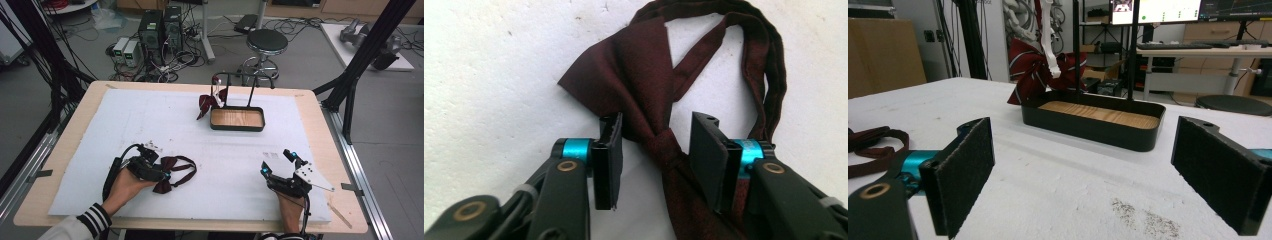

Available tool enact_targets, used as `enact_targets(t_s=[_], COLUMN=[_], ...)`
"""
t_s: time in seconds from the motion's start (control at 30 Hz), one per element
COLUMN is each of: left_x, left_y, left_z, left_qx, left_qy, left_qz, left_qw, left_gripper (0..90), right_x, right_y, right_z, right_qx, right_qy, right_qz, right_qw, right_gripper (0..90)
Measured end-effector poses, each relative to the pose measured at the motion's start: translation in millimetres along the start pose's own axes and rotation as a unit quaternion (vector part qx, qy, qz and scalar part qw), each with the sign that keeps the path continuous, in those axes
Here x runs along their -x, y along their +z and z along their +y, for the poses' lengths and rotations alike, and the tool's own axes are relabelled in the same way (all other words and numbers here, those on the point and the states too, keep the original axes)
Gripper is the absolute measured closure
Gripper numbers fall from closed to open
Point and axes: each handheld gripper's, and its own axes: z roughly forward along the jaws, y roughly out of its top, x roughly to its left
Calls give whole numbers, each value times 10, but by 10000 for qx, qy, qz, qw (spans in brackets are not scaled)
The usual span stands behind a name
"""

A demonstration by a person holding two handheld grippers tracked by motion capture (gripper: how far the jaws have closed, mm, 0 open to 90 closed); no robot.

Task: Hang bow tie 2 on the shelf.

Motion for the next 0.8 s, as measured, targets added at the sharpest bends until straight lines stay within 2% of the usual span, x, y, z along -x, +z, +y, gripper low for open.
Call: enact_targets(t_s=[0.37,0.5,0.6,0.8], left_x=[29,32,41,48], left_y=[3,2,0,-23], left_z=[-2,2,3,-4], left_qx=[15,6,12,141], left_qy=[101,104,193,228], left_qz=[32,20,62,22], left_qw=[9999,9999,9998,9996], left_gripper=[745,758,762,764], right_x=[1,3,2,3], right_y=[-1,1,1,1], right_z=[0,0,0,0], right_qx=[-1,8,4,4], right_qy=[18,3,1,-1], right_qz=[10,10,5,10], right_qw=[10000,10000,10000,10000], right_gripper=[94,94,94,94])
